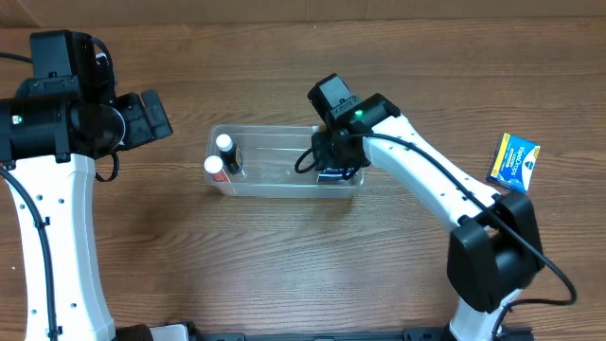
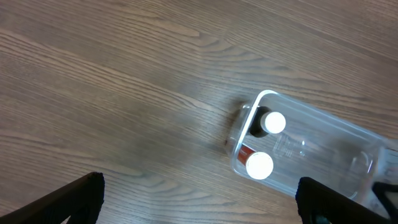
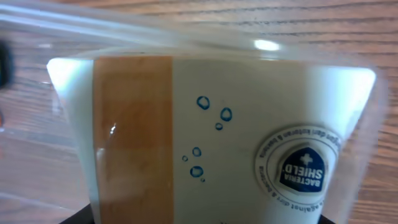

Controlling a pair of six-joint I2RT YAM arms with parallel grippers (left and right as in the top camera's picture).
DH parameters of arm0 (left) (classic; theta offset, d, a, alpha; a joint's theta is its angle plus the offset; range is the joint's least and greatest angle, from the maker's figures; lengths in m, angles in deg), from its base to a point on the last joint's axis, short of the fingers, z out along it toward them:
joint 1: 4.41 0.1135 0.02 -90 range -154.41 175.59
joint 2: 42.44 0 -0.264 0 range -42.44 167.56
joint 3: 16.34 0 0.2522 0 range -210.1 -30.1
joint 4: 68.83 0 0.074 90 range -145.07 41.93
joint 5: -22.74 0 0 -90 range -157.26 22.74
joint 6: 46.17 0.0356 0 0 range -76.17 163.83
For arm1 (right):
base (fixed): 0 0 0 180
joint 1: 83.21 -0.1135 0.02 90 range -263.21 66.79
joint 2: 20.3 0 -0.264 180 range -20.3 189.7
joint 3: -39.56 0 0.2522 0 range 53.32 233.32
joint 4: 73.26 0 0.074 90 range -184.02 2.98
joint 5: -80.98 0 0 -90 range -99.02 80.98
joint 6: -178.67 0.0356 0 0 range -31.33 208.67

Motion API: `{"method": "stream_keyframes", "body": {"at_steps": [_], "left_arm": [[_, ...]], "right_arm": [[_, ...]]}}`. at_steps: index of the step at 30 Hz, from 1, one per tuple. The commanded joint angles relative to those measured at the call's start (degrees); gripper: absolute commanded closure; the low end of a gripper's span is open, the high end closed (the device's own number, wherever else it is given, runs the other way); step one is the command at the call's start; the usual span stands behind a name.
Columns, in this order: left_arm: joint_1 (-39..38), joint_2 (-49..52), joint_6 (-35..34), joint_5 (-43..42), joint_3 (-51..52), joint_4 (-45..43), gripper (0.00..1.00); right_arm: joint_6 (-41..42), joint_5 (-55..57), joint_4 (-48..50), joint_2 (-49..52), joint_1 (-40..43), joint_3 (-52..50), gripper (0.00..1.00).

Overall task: Pack container
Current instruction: 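Lower Hansaplast box into right end of container and release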

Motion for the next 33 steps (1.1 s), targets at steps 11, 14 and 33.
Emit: {"method": "stream_keyframes", "body": {"at_steps": [11, 14, 33], "left_arm": [[0.2, 0.3, 0.9, -0.7, 0.3, 0.5, 0.00], [0.2, 0.3, 0.9, -0.7, 0.3, 0.6, 0.00], [0.2, 0.3, 0.9, -0.6, 0.3, 0.6, 0.00]], "right_arm": [[0.1, 0.6, 1.6, 4.2, 3.4, 0.0, 0.33], [-0.3, 0.5, 1.0, 4.2, 5.4, 0.0, 0.11], [-0.3, 14.8, -18.5, -17.7, 20.7, 23.8, 0.00]]}}
